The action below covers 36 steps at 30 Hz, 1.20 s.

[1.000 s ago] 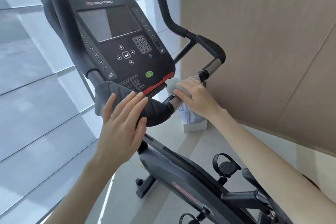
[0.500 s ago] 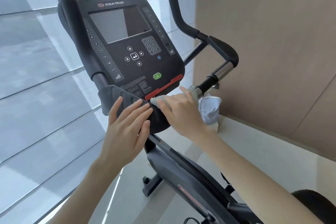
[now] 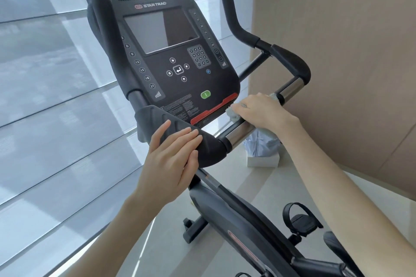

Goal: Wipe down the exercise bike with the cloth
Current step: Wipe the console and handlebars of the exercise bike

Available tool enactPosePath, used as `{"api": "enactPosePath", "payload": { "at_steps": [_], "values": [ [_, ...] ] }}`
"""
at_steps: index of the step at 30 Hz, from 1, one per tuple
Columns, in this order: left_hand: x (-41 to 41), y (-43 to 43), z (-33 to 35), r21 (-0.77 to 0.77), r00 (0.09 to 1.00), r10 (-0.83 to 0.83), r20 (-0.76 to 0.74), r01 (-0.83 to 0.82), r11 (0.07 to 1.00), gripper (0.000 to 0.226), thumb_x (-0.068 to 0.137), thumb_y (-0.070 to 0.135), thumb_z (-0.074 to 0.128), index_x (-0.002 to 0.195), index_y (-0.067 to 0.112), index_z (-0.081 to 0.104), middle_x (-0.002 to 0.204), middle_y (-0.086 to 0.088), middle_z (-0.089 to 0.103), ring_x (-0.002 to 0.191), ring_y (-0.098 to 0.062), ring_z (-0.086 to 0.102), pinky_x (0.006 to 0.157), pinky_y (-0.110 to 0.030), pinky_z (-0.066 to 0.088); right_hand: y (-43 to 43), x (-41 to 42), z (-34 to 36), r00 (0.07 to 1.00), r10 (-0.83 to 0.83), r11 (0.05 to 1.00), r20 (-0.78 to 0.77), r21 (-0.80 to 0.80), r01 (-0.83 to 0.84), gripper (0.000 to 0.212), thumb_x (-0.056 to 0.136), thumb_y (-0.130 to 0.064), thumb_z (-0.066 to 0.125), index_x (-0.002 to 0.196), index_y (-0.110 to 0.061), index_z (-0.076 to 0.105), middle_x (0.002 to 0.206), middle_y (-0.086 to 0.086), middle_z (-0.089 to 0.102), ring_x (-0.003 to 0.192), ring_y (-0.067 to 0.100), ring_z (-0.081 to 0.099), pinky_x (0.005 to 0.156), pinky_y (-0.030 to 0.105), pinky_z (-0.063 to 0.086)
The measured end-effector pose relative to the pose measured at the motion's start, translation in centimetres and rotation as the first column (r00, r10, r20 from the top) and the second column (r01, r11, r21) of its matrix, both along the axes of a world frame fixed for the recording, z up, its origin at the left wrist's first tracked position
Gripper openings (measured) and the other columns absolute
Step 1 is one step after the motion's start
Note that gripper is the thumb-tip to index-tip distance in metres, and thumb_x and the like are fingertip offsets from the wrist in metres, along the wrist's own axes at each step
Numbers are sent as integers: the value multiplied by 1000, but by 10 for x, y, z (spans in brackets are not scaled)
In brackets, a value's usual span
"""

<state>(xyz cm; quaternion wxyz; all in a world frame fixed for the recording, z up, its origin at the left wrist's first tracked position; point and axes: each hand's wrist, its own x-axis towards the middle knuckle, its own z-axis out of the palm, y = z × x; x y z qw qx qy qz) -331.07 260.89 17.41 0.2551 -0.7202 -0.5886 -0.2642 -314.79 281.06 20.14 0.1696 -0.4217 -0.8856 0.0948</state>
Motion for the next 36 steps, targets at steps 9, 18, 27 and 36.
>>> {"api": "enactPosePath", "payload": {
  "at_steps": [9,18,27,36],
  "values": [
    [20,0,-2,32,989,149,-5,-149,988,39,96,18,36,103,2,72,111,-8,69,110,-24,62,110,-52,28,-58,-29,-13,956,289,893,47,347,-287,46,100,-38,23,76,-21,59,72,-3,61,63,19,45,64,33,24],
    [46,-1,-9,46,954,300,3,-300,953,38,96,17,38,108,2,70,115,-8,68,113,-24,61,108,-53,31,21,-1,1,978,194,981,75,6,-195,28,93,-28,30,77,-17,51,81,4,52,84,31,52,78,40,43],
    [63,-5,-10,-5,901,435,11,-434,901,41,96,19,34,114,4,68,120,-6,66,122,-24,54,111,-53,24,-29,-22,2,942,336,937,15,97,-335,15,92,-14,31,88,-12,46,81,4,45,75,28,48,64,39,32],
    [71,-4,-10,-38,878,477,47,-476,879,42,96,19,32,118,3,65,124,-7,64,125,-24,52,113,-51,22,-36,5,-69,764,323,906,-558,415,-79,45,98,-36,34,98,-8,68,94,7,68,100,28,59,100,51,35]
  ]
}}
